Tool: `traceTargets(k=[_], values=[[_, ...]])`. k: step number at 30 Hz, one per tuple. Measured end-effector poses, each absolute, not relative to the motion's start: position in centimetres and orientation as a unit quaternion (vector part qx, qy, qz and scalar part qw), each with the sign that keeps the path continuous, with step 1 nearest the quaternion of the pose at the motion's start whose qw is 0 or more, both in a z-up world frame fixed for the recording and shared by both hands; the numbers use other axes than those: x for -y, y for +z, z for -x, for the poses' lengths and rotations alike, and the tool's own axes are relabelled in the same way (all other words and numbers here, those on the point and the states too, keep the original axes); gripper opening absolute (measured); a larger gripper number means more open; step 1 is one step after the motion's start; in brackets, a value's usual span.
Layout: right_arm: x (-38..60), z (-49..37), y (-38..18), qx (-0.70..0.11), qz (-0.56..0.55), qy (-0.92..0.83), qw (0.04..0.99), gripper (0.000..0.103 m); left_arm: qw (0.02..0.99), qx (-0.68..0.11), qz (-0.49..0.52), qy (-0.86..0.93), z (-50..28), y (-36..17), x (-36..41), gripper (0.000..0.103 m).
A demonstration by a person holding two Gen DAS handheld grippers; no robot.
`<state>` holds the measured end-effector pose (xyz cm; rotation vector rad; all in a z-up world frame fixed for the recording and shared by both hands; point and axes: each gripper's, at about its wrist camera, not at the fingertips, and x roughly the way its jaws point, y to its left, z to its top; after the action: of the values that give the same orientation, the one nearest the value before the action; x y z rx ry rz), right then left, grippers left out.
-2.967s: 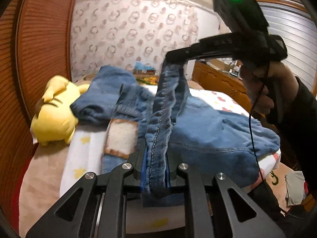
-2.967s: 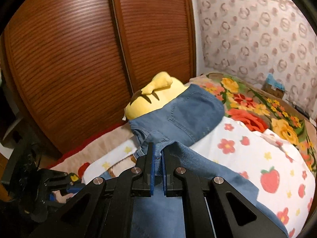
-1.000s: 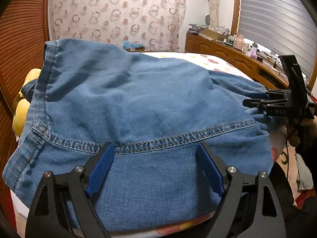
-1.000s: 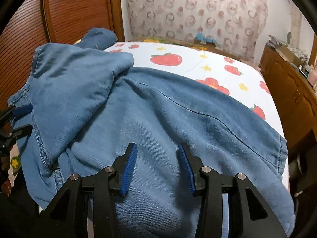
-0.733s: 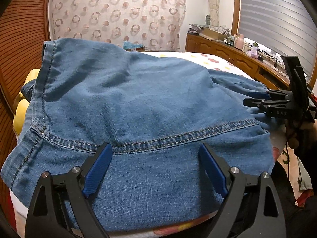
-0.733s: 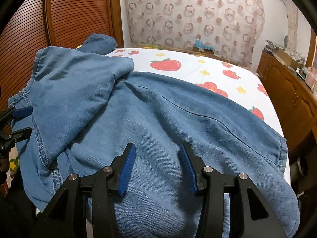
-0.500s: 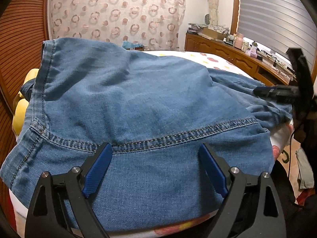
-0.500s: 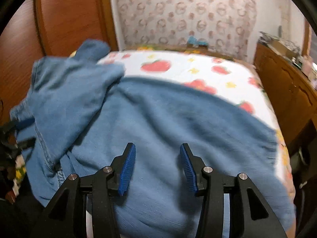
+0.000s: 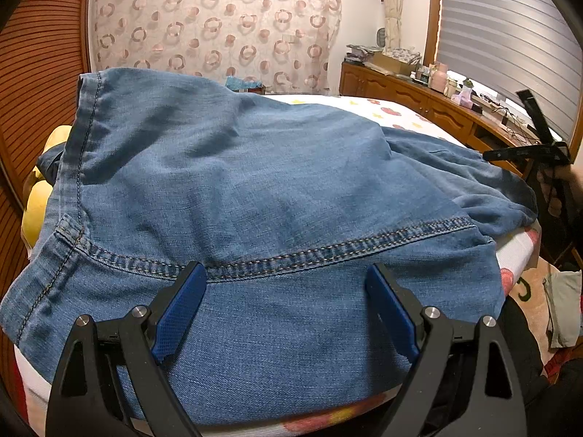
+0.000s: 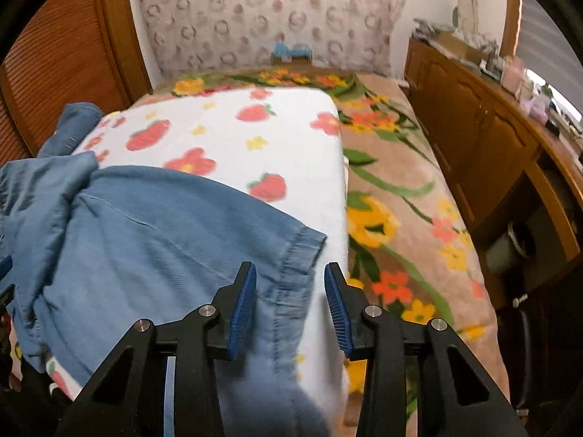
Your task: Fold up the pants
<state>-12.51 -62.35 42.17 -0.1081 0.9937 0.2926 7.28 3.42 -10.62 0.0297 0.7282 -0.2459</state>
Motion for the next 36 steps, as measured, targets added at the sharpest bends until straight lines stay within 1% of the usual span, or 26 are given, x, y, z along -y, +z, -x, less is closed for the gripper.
traceTargets(k=[3, 6, 7, 9, 10, 16, 21, 27, 28, 29, 30, 31, 32, 36], values=[[62.4, 11.1, 41.5, -0.489, 0.057, 0.137, 0.859, 0.037, 0.927, -0.354, -0.015, -0.121, -7.2, -10.6, -3.4, 0.090], [61.8, 10.4, 41.4, -0.495, 0.060, 0.146, 0.854, 0.024, 0.928, -0.353, -0.016, -0.122, -7.0, -10.5, -3.5, 0.090], [61.5, 10.1, 41.3, -0.496, 0.062, 0.150, 0.853, 0.018, 0.928, -0.352, -0.015, -0.123, -6.9, -10.4, -3.5, 0.090], [60.5, 10.8, 41.6, -0.490, 0.064, 0.162, 0.854, 0.014, 0.928, -0.352, -0.016, -0.123, -6.9, -10.4, -3.6, 0.090], [60.6, 10.7, 41.9, -0.485, 0.064, 0.165, 0.857, 0.009, 0.928, -0.352, -0.016, -0.123, -6.9, -10.4, -3.5, 0.090], [61.7, 9.4, 46.0, -0.431, 0.055, 0.147, 0.888, 0.008, 0.928, -0.351, -0.019, -0.125, -6.7, -10.3, -3.5, 0.090], [60.4, 7.5, 46.5, -0.420, 0.099, 0.126, 0.893, 0.008, 0.928, -0.350, -0.019, -0.127, -6.5, -10.3, -3.6, 0.090], [59.7, 6.7, 44.6, -0.441, 0.087, 0.114, 0.886, 0.008, 0.928, -0.349, -0.021, -0.130, -6.3, -10.5, -3.8, 0.090], [59.7, 6.8, 44.6, -0.443, 0.083, 0.115, 0.885, 0.012, 0.928, -0.349, -0.021, -0.129, -6.2, -10.5, -3.8, 0.090], [59.9, 6.9, 44.4, -0.446, 0.078, 0.118, 0.884, 0.018, 0.928, -0.349, -0.021, -0.129, -6.2, -10.5, -3.8, 0.090], [60.1, 7.1, 44.4, -0.448, 0.073, 0.118, 0.883, 0.022, 0.928, -0.349, -0.020, -0.129, -6.2, -10.5, -3.8, 0.090], [60.3, 7.3, 44.6, -0.447, 0.068, 0.119, 0.884, 0.029, 0.928, -0.348, -0.020, -0.129, -6.2, -10.5, -3.8, 0.090], [60.5, 7.8, 44.7, -0.445, 0.063, 0.124, 0.885, 0.033, 0.928, -0.348, -0.020, -0.129, -6.2, -10.5, -3.8, 0.090], [61.6, 10.8, 45.8, -0.438, 0.041, 0.130, 0.889, 0.036, 0.930, -0.346, -0.020, -0.127, -6.1, -10.6, -3.9, 0.090]])
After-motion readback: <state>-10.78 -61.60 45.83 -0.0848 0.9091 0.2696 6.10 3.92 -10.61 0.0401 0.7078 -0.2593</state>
